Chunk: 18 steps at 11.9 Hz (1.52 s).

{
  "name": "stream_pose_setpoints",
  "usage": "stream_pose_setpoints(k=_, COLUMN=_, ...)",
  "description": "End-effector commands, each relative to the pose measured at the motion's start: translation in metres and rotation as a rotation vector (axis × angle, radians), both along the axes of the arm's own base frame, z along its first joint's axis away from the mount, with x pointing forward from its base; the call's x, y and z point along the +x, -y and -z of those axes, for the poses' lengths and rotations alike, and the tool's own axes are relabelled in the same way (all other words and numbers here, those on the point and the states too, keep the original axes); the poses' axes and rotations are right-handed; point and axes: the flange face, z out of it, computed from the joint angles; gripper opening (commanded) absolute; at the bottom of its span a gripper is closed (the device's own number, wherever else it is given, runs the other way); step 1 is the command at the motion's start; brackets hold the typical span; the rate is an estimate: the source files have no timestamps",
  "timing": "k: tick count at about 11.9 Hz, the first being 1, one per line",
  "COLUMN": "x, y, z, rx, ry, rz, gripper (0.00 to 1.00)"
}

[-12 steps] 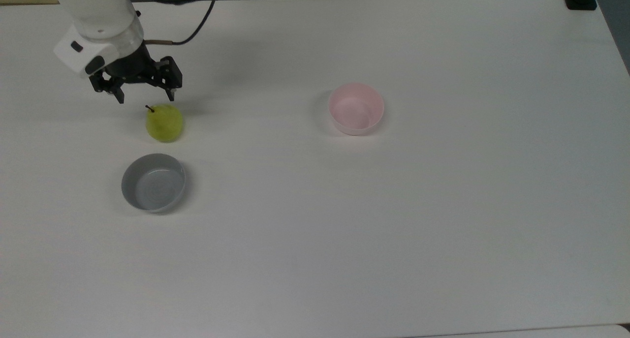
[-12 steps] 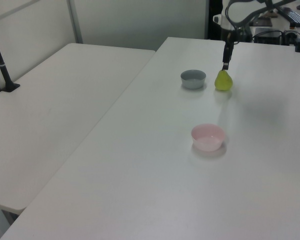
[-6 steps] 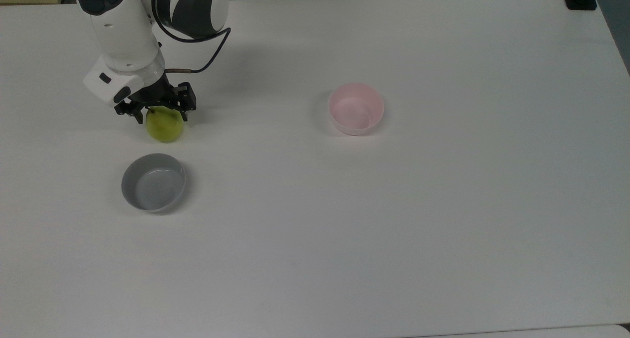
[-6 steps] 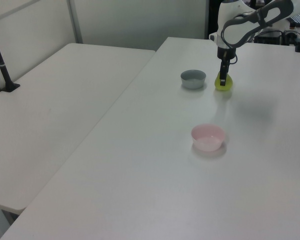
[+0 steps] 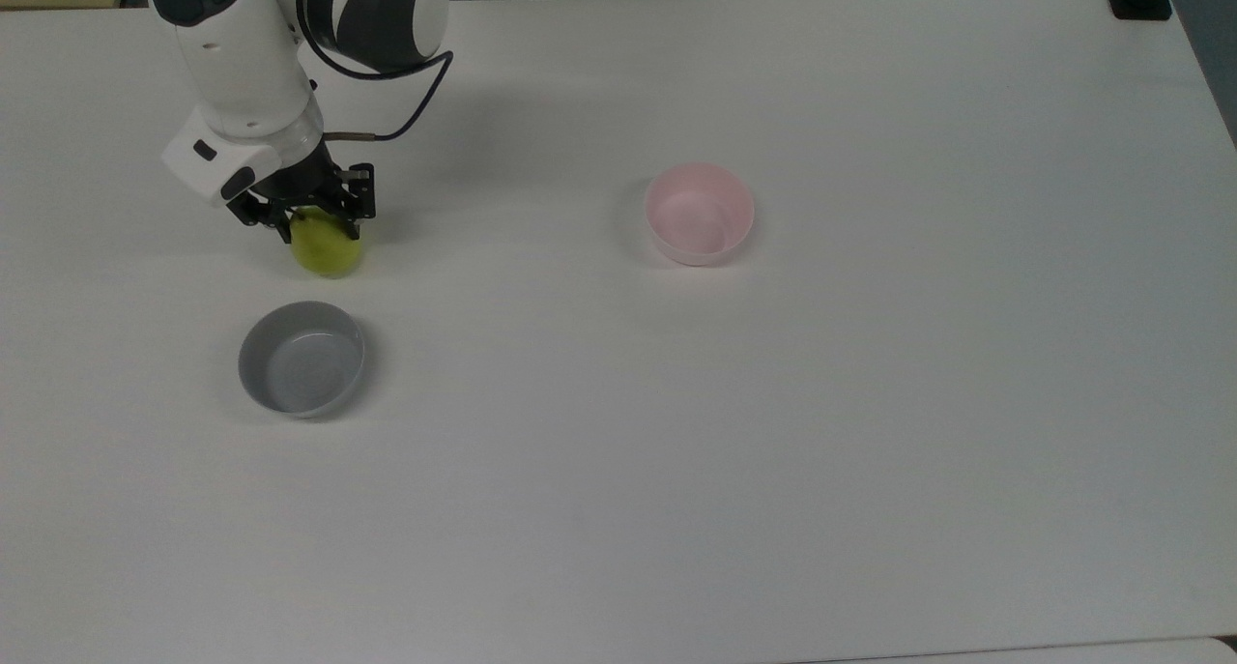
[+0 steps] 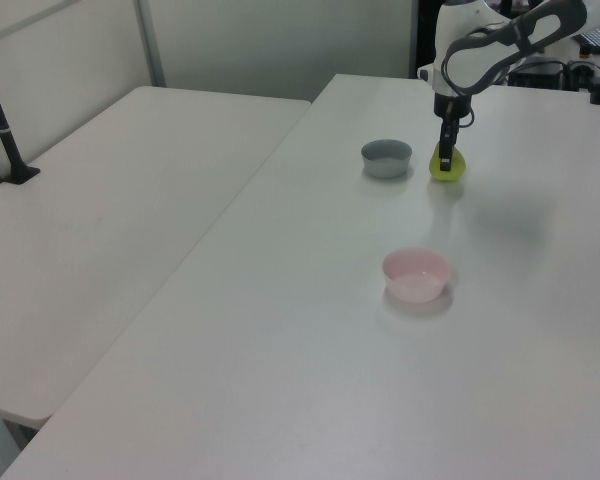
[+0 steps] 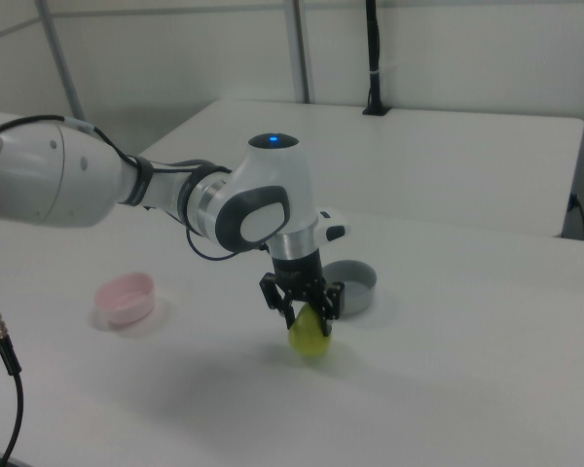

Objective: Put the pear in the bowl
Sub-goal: 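Lift the pear up off the table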

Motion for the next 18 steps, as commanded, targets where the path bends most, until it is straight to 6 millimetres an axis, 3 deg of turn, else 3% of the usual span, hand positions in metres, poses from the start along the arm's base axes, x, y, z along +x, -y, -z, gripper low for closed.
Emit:
stream_pose_setpoints(k=1, x=-0.012, y=-0.009, z=-0.053, rx=0.039, ry=0.009, rz=0.013, gripper=0.08)
stream_pose_setpoints(k=3, x=-0.015, y=-0.009, z=-0.082, rx=0.045, ry=0.002, rz=0.005, gripper=0.09)
stream_pose_setpoints(k=9, x=-0.018, y=-0.014, z=-0.192, rx=0.057, ry=-0.05, rz=-0.008, gripper=0.09)
stream_pose_setpoints(k=12, x=-0.028, y=-0.022, z=-0.22, rx=0.07, ry=-0.043, rz=-0.018, gripper=0.09)
stream_pose_setpoints(k=15, x=-0.038, y=-0.059, z=-0.243, rx=0.087, ry=0.0, rz=-0.03, gripper=0.1)
stream_pose_setpoints(k=18, x=-0.051, y=-0.114, z=-0.249, rx=0.111, ry=0.005, rz=-0.04, gripper=0.1)
